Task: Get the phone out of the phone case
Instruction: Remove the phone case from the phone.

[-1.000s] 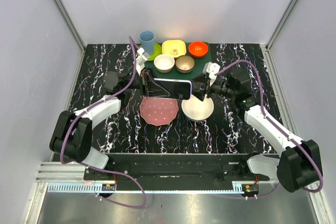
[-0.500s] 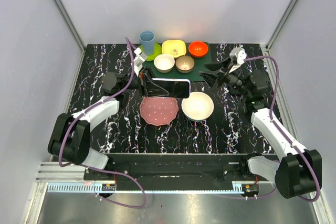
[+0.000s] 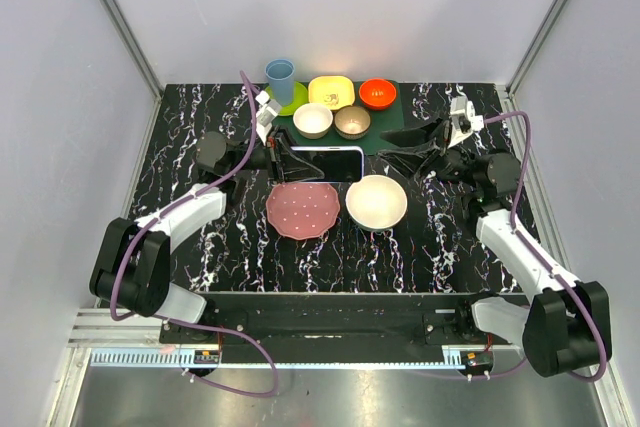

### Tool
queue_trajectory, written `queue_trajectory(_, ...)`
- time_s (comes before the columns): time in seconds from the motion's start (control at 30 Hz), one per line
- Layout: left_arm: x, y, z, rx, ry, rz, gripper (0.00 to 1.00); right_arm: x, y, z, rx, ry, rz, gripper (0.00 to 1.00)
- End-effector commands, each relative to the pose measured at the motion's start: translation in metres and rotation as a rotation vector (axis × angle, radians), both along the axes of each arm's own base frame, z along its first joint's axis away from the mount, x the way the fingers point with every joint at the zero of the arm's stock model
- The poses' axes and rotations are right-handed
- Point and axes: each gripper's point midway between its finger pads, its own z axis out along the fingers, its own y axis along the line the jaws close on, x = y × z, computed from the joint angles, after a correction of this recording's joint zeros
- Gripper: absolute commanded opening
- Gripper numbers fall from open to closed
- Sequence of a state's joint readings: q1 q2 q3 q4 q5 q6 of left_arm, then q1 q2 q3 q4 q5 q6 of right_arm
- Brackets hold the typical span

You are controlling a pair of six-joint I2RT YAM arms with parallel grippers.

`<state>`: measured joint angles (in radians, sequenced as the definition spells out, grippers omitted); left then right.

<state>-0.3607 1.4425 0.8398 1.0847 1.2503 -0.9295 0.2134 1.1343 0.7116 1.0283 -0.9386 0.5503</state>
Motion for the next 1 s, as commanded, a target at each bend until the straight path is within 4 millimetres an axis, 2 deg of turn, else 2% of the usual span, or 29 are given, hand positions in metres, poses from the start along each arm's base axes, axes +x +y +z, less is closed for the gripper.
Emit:
queue_trajectory(0.0, 0.004, 0.002, 0.021, -0.058, -0.11, 0.06, 0.0, -0.013, 0.0, 0.01, 0.027, -0.041, 0.05, 0.56)
queue_trajectory(0.47, 0.003, 0.0, 0.019, -0.052, -0.097, 0.048, 0.0, -0.005, 0.016, -0.004, 0.021, -0.001, 0.069, 0.56)
queue_trajectory(0.7, -0.001, -0.004, 0.016, -0.044, -0.1, 0.02, 0.0, 0.005, 0.016, -0.006, 0.043, 0.026, 0.037, 0.56)
queue_trajectory(0.97, -0.004, -0.007, 0.014, -0.037, -0.099, 0.005, 0.0, 0.006, 0.022, -0.011, 0.039, 0.039, 0.049, 0.54)
